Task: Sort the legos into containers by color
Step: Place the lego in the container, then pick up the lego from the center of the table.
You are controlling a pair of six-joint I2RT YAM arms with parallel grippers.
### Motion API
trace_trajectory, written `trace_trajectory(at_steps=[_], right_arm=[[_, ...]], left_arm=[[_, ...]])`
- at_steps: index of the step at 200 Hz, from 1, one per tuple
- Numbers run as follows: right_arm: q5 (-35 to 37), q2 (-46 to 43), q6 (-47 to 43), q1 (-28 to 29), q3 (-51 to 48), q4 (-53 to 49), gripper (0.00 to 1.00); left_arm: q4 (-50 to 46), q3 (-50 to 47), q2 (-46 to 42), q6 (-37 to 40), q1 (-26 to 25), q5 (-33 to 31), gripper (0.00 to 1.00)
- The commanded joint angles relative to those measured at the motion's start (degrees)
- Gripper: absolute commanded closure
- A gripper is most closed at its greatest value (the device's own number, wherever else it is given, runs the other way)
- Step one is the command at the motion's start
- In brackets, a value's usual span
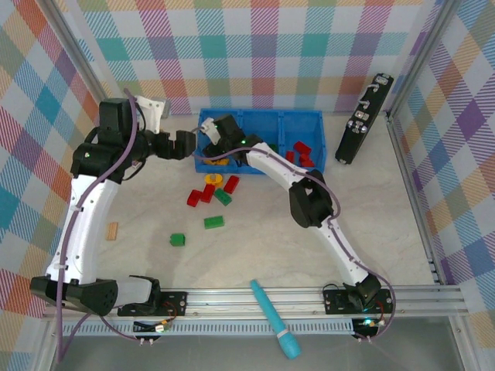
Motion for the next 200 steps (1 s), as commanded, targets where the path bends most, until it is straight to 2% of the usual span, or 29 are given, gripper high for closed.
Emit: trace_trajectory(at_steps=[1, 26, 36, 46, 76, 89, 104, 124, 147, 162, 178, 200], right_arm=[[1.84, -12.47, -2.31, -0.18, -6.19, 6.75, 0.26], [2.99, -21.08, -2.51, -1.1, -13.18, 5.9, 0.14], [2.29, -24.39, -2.7, -1.67, -15.6, 4.88, 0.0], [1.94, -27.82, -2.68, -2.06, -18.19, 4.89, 0.01], [11.21, -35.53, 3.23, -2.49, -22.13, 2.94, 0.01], [12.38, -39.03, 5.88, -2.66, -23.67, 0.8, 0.01], [10.89, -43.68, 8.47, -2.8, -26.01, -2.01, 0.01], [4.63, -50.21, 10.91, -2.88, -29.97, -4.46, 0.01], [-5.55, -56.01, 9.45, -2.84, -31.88, -8.45, 0.01], [-3.74, -58.97, 13.04, -2.85, -32.73, -10.6, 0.01], [-4.95, -62.9, 11.98, -2.88, -35.62, -11.62, 0.01], [-2.15, -69.12, 12.57, -2.86, -41.41, -10.87, 0.01]], left_arm=[[-4.22, -4.71, -3.88, -6.47, -0.79, 0.67, 0.0], [-3.26, -12.73, -7.88, -12.56, -0.88, -0.06, 0.0], [-2.62, -15.9, -8.96, -14.75, -0.88, -0.6, 0.0], [-1.99, -18.65, -9.68, -15.85, -0.96, -0.48, 0.0], [-0.61, -22.97, -10.62, -16.81, -1.14, -2.11, 0.0], [0.09, -24.07, -10.8, -16.73, -1.14, -2.41, 0.0], [0.96, -25.22, -10.87, -17.11, -1.36, -2.41, 0.0], [3.53, -28.41, -11.54, -18.19, -3.01, -3.56, 0.0], [6.56, -32.97, -11.86, -20.91, -6.59, -6.75, 0.0], [8.09, -35.66, -11.39, -22.3, -9.7, -10.49, 0.0], [9.53, -38.28, -9.93, -24.07, -13.05, -15.24, 0.0], [13.52, -42.1, -7.55, -27.97, -16.96, -19.15, 0.0]])
